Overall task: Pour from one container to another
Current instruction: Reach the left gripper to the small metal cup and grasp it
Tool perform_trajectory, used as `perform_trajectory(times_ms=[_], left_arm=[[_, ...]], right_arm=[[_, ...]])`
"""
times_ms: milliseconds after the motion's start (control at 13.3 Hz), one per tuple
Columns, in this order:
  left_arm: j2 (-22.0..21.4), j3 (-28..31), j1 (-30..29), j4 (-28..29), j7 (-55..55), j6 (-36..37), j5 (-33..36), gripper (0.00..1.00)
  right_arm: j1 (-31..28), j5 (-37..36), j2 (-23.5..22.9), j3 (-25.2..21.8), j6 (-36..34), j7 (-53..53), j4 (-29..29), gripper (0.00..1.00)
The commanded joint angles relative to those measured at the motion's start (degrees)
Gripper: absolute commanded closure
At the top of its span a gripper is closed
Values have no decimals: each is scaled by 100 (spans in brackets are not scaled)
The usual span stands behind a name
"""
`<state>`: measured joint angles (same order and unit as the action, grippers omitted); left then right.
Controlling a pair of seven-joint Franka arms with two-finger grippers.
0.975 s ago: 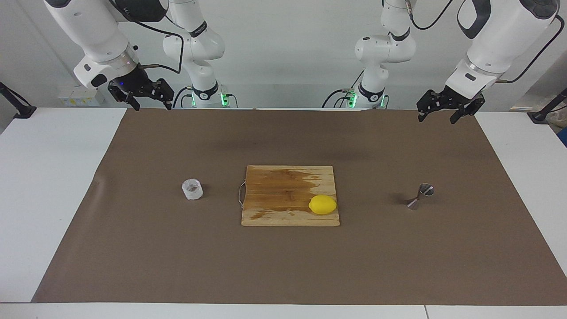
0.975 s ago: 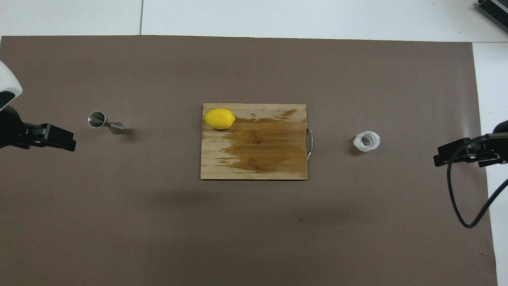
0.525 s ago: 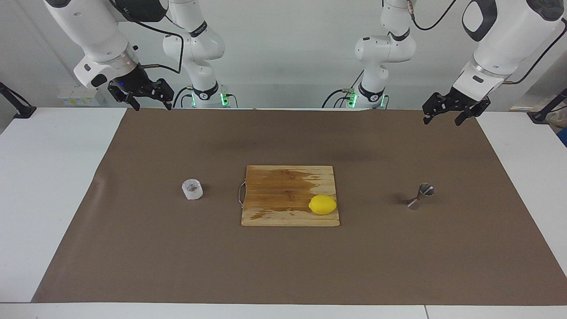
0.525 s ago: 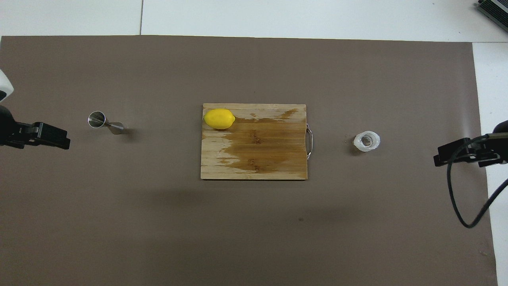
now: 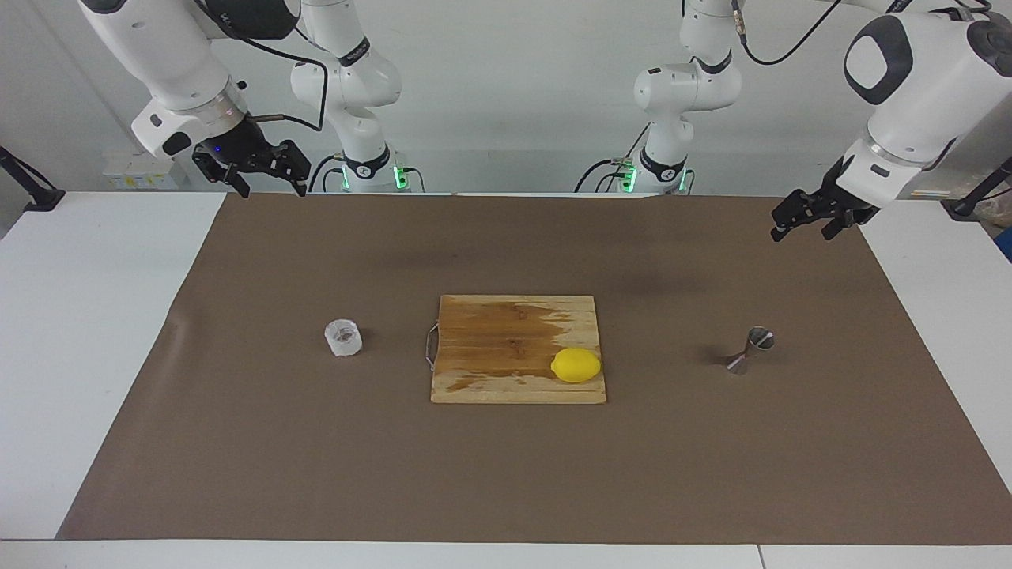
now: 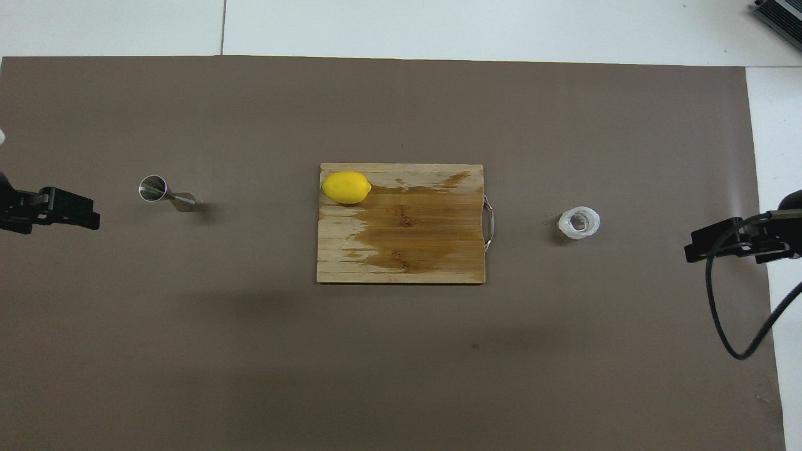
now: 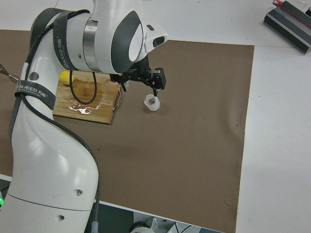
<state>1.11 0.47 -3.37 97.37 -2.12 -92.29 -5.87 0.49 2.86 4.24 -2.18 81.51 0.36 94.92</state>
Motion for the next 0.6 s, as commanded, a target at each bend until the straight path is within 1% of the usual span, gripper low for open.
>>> perform_trajectory(times_ms=[0,150,225,300,375,450,525], left_arm=[[477,-38,-198,-218,-892,-52,-283,0],[679,-29,-338,-227,-2015,-131,-790,0],[715,-29,-478,-201,-2430,-366,-1089,0],[776,-29,-497,-192,-3008,-543,-1231,0],[925,-29,-497,-218,-3466,-597,-1259,0],[1066,-29,-506,-219,-3767,-667,-1407,0],[1215,-20,-663,-297,-4022,-702,-1687,0]], right_arm=[[-40,-5,103,-2,-30,-124,79,0],[-40,-5,103,-2,-30,-124,79,0],[-40,-5,103,-2,-30,-124,79,0],[-40,-5,103,-2,-30,-124,79,0],[-40,-5,103,-2,-30,-124,79,0],[-40,-5,103,-2,-30,-124,79,0],[-40,-5,103,-2,-30,-124,79,0]])
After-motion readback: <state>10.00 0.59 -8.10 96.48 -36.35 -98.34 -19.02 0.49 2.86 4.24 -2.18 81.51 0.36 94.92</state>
